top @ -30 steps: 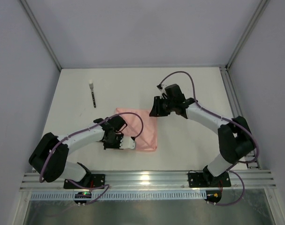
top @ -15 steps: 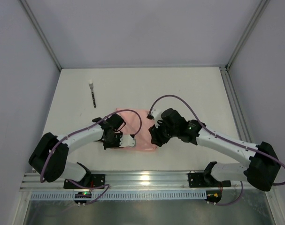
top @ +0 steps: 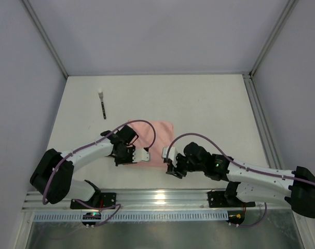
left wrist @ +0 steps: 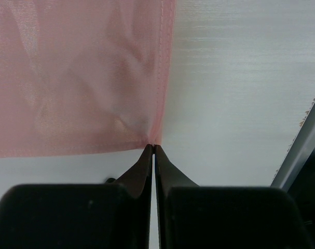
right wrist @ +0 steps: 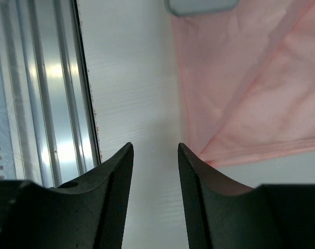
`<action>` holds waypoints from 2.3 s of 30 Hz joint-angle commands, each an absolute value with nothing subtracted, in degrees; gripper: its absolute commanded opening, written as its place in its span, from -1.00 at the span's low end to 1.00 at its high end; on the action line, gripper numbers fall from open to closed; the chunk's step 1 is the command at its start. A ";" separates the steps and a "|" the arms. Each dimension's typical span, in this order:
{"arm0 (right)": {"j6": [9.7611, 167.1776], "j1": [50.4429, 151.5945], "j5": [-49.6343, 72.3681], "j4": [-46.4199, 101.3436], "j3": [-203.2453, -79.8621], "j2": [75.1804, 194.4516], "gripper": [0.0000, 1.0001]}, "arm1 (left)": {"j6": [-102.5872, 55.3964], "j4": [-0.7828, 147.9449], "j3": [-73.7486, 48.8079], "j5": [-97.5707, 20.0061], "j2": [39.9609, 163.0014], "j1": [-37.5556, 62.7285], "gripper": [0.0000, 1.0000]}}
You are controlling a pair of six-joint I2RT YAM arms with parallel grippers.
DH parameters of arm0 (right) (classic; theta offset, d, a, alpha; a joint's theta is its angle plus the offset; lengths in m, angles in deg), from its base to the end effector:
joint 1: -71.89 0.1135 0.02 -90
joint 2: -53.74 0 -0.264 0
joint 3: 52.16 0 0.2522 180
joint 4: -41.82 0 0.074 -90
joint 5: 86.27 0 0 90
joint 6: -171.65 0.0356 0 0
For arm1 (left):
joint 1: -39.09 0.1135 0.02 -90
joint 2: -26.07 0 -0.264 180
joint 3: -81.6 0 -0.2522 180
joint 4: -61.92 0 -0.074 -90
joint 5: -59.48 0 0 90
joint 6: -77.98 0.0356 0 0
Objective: Fold the napkin into a case and place the utensils inside
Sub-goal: Smooth out the upper triangle-folded napkin at the center of the board.
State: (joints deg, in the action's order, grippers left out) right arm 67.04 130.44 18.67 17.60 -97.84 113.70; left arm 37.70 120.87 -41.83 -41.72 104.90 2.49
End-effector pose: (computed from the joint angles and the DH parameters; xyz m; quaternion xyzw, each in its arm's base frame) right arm 0.1054 0.1900 0.2124 -0.5776 0.6835 0.2697 0.3557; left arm 0.1716 -0.1361 0.1693 0.6842 0.7187 -0.0879 0.0869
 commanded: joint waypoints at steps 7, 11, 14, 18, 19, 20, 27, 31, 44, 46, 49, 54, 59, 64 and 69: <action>77.52 135.79 -1.28 37.46 -87.98 107.86 -0.24 | 37.03 118.49 -43.50 -42.74 103.95 3.05 -1.00; 79.89 135.88 0.39 42.37 -85.53 110.77 -0.25 | 37.03 118.22 -43.95 -42.91 104.03 3.14 -1.00; 80.86 135.79 -2.07 45.89 -83.59 112.97 -0.25 | 36.85 118.75 -43.51 -43.09 103.95 3.23 -1.00; 81.13 135.79 -1.63 46.69 -83.67 116.74 -0.25 | 36.68 119.01 -43.24 -43.18 103.60 3.14 -1.00; 81.21 135.79 -1.81 46.69 -83.67 117.62 -0.25 | 36.68 119.10 -43.24 -43.26 103.77 3.14 -1.00; 81.22 135.88 -2.07 46.69 -83.67 119.28 -0.24 | 36.68 119.10 -43.24 -43.35 103.86 3.23 -1.00; 84.20 134.91 -3.30 48.71 -83.94 124.39 -0.33 | 36.59 119.28 -43.24 -43.35 104.39 3.14 -1.00; 85.61 134.03 -4.88 47.84 -84.11 124.66 -0.60 | 36.85 119.45 -43.24 -43.18 104.47 3.23 -1.00; 89.30 132.45 -5.24 45.64 -83.68 121.85 -0.93 | 36.15 118.40 -44.65 -41.51 106.49 3.23 -1.00; 89.92 132.01 -4.89 45.29 -83.06 120.89 -0.92 | 36.15 118.49 -44.65 -41.51 106.32 3.31 -1.00; 90.09 131.57 -4.19 44.32 -82.79 119.39 -0.92 | 36.15 118.66 -44.56 -41.42 106.14 3.31 -1.00; 91.41 130.87 -4.45 43.44 -82.53 115.79 -0.93 | 36.24 118.40 -44.56 -41.51 106.32 3.49 -1.00; 91.94 130.78 -3.39 43.18 -82.70 117.80 -0.92 | 35.80 118.22 -44.56 -42.30 106.93 3.58 -1.00; 90.18 130.69 2.75 45.62 -87.27 119.20 -0.72 | 35.88 119.45 -44.12 -42.74 106.50 3.67 -1.00; 95.00 129.90 10.93 52.38 -92.20 125.97 -0.70 | 36.24 120.24 -44.12 -41.95 105.44 3.58 -1.00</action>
